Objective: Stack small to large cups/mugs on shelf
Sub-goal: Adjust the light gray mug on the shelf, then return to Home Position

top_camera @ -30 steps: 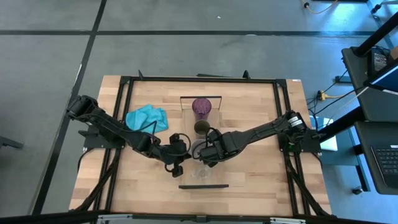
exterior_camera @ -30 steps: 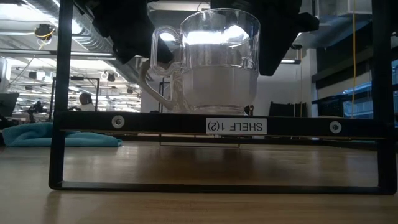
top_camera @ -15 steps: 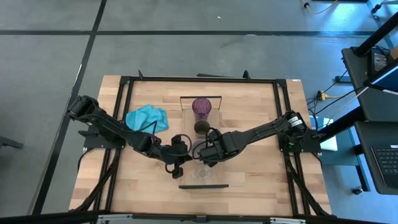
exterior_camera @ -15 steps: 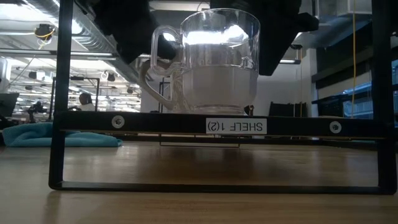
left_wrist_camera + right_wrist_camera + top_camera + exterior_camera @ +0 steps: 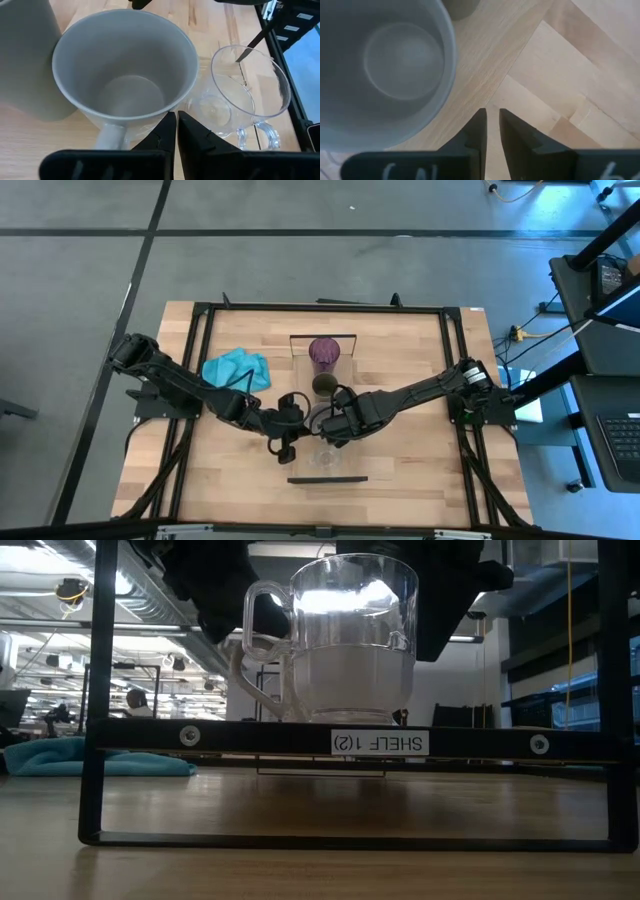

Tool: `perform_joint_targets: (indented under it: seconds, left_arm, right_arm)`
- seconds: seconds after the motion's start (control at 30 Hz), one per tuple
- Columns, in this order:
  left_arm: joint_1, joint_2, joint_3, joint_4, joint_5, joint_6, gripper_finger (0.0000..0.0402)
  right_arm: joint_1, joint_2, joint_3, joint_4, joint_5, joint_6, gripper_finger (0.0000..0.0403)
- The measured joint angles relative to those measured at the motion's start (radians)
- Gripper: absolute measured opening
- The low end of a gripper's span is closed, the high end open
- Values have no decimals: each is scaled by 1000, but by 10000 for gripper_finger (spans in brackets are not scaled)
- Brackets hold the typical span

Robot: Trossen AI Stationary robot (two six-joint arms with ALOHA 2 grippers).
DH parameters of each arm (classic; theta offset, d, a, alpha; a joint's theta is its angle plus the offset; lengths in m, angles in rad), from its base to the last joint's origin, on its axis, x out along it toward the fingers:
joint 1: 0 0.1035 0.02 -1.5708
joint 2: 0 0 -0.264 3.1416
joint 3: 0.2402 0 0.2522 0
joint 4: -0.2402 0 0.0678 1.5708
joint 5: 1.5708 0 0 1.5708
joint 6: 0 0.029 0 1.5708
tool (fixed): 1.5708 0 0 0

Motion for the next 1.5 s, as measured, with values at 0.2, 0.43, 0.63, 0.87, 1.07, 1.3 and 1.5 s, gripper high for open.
perform_joint_targets:
  seconds: [0.2, 0.43, 0.63, 0.87, 1.07, 1.3, 1.5]
  left_arm:
    - [1, 0, 0, 2, 18, 8, 11]
    - [1, 0, 0, 2, 22, 18, 11]
    - [1, 0, 0, 24, 47, 26, 11]
    - [1, 0, -1, 40, 49, 37, 11]
    - [16, 0, -1, 40, 51, 43, 11]
    - [22, 0, -1, 40, 62, 43, 11]
    - [20, 0, -1, 61, 92, 42, 11]
  right_arm:
    - [0, 0, 0, 0, 0, 6, 54]
    - [0, 0, 0, -3, 10, 29, 54]
    - [0, 0, 0, -3, 11, 32, 54]
    - [0, 0, 0, -3, 11, 33, 54]
    - [0, 0, 0, -3, 11, 33, 54]
    - [1, 0, 0, -4, 11, 32, 54]
    - [1, 0, 0, -4, 11, 32, 54]
